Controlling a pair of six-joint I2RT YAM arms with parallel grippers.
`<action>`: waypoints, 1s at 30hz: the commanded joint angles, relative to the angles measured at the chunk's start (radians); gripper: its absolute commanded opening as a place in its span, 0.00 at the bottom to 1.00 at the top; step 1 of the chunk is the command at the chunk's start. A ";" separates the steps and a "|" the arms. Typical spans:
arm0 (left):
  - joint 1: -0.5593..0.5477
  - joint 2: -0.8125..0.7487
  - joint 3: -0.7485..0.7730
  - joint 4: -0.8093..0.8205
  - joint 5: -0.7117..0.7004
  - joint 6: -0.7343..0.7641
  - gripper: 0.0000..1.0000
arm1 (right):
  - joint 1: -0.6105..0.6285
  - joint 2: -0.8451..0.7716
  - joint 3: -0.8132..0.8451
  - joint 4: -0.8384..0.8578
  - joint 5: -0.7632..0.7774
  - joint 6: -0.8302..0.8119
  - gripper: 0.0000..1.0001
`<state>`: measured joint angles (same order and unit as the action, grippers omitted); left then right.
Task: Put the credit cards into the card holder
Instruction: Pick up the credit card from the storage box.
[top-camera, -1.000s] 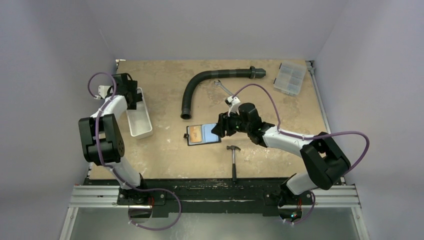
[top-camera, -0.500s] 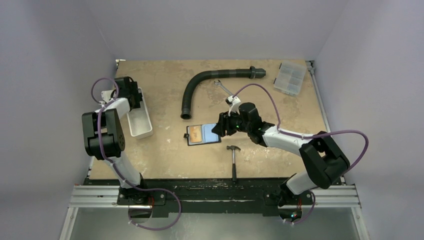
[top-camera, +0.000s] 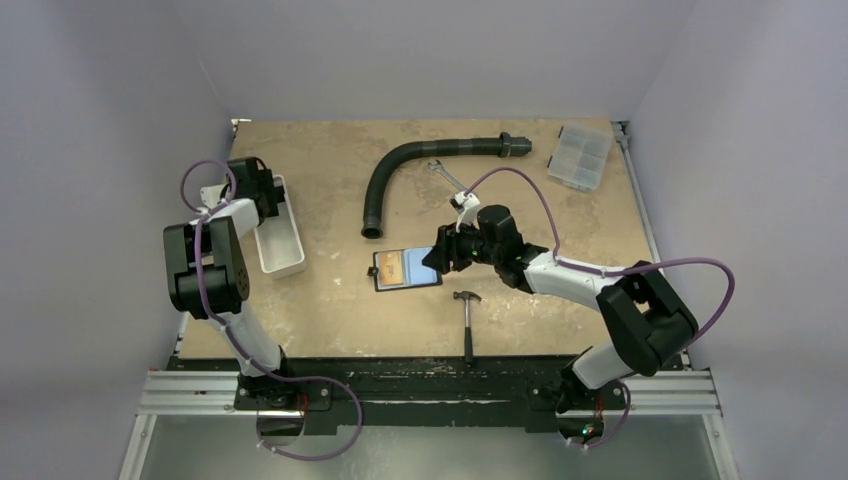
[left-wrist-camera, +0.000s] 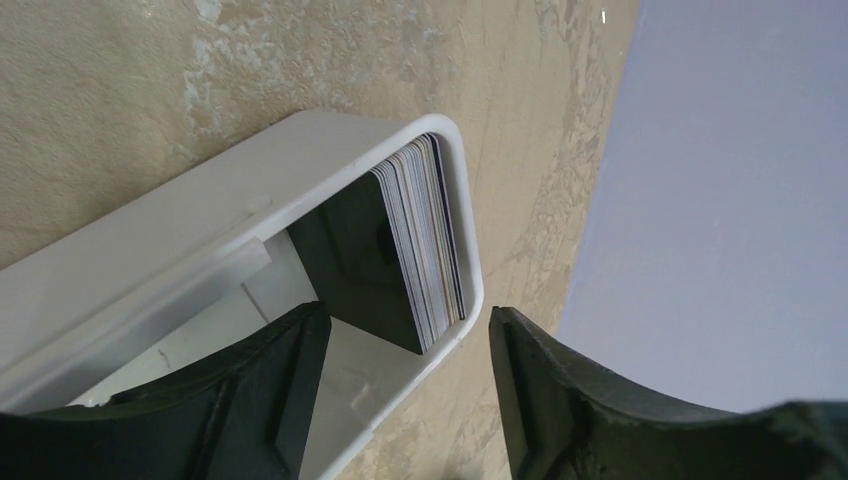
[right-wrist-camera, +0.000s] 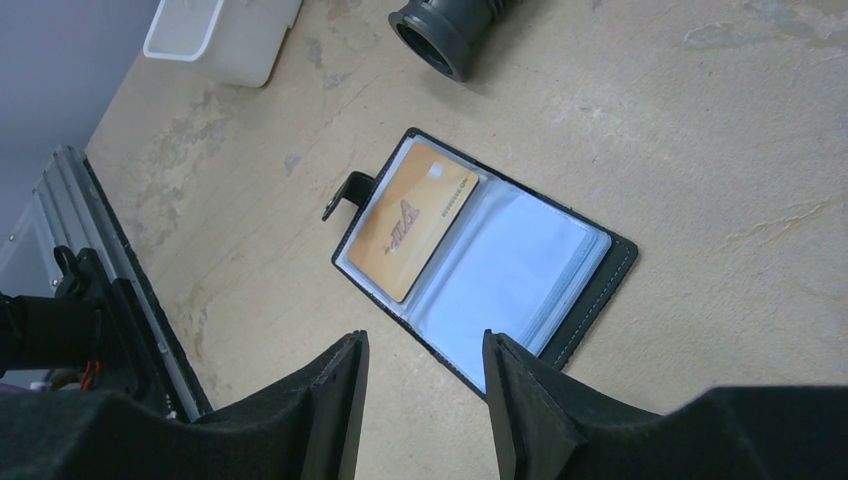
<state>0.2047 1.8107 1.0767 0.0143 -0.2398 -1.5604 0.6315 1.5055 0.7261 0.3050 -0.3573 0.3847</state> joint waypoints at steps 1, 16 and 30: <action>0.013 0.009 -0.015 0.068 -0.021 0.008 0.61 | -0.008 0.009 -0.005 0.039 -0.018 0.004 0.52; 0.020 -0.012 -0.034 0.120 -0.037 0.042 0.31 | -0.007 0.019 -0.005 0.051 -0.039 0.013 0.52; 0.023 -0.009 -0.009 0.024 -0.016 0.044 0.66 | -0.009 0.024 -0.004 0.060 -0.053 0.017 0.51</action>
<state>0.2161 1.8175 1.0485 0.0780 -0.2558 -1.5253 0.6273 1.5196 0.7246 0.3161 -0.3866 0.4000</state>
